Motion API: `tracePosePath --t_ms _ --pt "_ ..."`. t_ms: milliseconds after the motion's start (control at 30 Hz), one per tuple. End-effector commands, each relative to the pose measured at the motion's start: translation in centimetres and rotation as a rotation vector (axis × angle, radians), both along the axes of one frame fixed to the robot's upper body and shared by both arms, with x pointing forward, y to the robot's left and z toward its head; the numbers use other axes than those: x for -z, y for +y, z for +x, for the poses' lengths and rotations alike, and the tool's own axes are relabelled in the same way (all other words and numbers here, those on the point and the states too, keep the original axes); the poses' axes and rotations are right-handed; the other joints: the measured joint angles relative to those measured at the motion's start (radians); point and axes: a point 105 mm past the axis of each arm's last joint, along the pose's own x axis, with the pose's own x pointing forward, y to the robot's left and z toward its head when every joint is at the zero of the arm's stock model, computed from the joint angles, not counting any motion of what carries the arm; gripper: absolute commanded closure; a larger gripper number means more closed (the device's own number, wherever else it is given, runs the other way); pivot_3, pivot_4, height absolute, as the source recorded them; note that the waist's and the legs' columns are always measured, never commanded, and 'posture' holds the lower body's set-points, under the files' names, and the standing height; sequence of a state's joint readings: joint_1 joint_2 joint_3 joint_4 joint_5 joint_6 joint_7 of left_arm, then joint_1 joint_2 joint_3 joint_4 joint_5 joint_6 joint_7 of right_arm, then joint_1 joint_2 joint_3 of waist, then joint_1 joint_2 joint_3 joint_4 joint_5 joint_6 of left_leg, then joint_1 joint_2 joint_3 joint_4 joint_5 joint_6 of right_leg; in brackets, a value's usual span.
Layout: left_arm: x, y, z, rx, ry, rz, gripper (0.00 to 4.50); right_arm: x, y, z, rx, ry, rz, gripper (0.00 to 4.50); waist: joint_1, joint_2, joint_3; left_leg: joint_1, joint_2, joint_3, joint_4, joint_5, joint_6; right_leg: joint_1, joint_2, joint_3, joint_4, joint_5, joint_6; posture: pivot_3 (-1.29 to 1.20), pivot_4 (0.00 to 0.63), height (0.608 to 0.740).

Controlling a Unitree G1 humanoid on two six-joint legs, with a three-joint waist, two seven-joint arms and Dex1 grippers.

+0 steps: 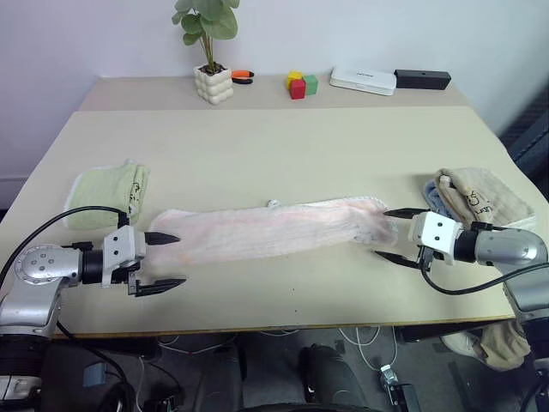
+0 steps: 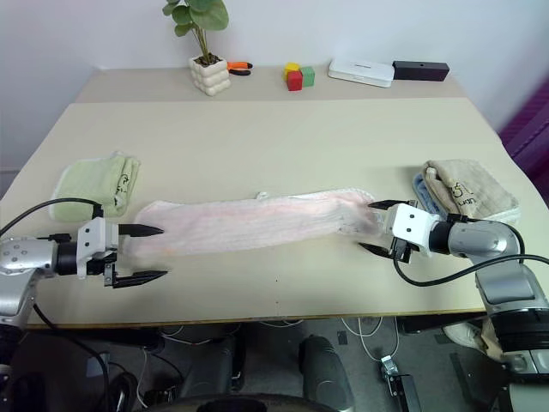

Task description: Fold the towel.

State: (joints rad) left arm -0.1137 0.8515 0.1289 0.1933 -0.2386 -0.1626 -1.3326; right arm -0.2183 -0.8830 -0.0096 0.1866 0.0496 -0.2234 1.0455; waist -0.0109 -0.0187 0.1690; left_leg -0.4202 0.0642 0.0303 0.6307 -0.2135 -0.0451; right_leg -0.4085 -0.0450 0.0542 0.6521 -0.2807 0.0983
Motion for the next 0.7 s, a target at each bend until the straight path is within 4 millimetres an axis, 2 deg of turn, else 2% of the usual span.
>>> tracePosePath --t_ms 33,167,233,300,500,533,700 --pt "0.0 0.6 0.3 -0.006 -0.037 0.053 0.00 -0.4 -0.1 0.5 -0.021 -0.060 -0.053 0.16 -0.002 0.000 0.000 0.000 0.000 0.000 0.000 0.000 0.000 0.000 0.000 0.000 0.000 0.000 0.000 0.00 0.150 0.740" --pt "0.9 1.3 0.3 -0.030 -0.024 0.085 0.00 0.1 -0.2 0.9 -0.026 -0.069 -0.089 0.16 -0.003 0.000 0.000 0.001 0.000 0.000 0.000 0.000 0.000 0.000 0.000 0.000 0.000 0.000 0.000 0.00 0.150 0.740" --pt "1.3 1.5 0.3 -0.041 -0.011 0.095 0.53 0.1 -0.3 1.3 -0.016 -0.073 -0.106 0.69 -0.002 0.000 0.000 0.002 0.000 0.000 0.000 0.000 0.000 0.001 0.000 0.000 0.000 0.000 0.000 0.00 0.150 0.740" --pt "1.5 1.8 0.4 -0.051 0.001 0.104 1.28 0.1 -0.4 1.7 -0.008 -0.084 -0.118 1.41 -0.001 0.000 0.000 0.003 0.000 0.000 0.000 0.000 0.000 0.003 0.000 0.000 0.000 0.000 0.000 0.00 0.150 0.740" --pt "2.1 2.4 0.5 -0.076 0.011 0.118 4.35 0.3 -0.5 1.8 -0.025 -0.084 -0.149 4.49 -0.002 0.001 -0.001 0.004 0.000 0.000 -0.001 0.000 0.000 0.003 0.000 0.000 0.000 0.000 0.000 0.00 0.150 0.740" --pt "2.2 2.7 0.5 -0.083 0.020 0.121 4.48 0.3 -0.6 1.7 -0.027 -0.084 -0.150 4.50 -0.002 0.001 -0.001 0.004 0.000 0.000 -0.001 0.000 0.000 0.003 0.000 0.000 0.000 0.000 0.000 0.00 0.150 0.740" --pt "2.0 3.7 0.5 -0.097 0.015 0.135 4.48 0.0 -0.6 0.9 -0.083 -0.075 -0.167 4.50 -0.003 0.001 -0.001 0.005 0.000 0.000 -0.001 0.000 0.000 0.003 0.000 0.000 0.000 0.000 0.000 0.00 0.150 0.740"
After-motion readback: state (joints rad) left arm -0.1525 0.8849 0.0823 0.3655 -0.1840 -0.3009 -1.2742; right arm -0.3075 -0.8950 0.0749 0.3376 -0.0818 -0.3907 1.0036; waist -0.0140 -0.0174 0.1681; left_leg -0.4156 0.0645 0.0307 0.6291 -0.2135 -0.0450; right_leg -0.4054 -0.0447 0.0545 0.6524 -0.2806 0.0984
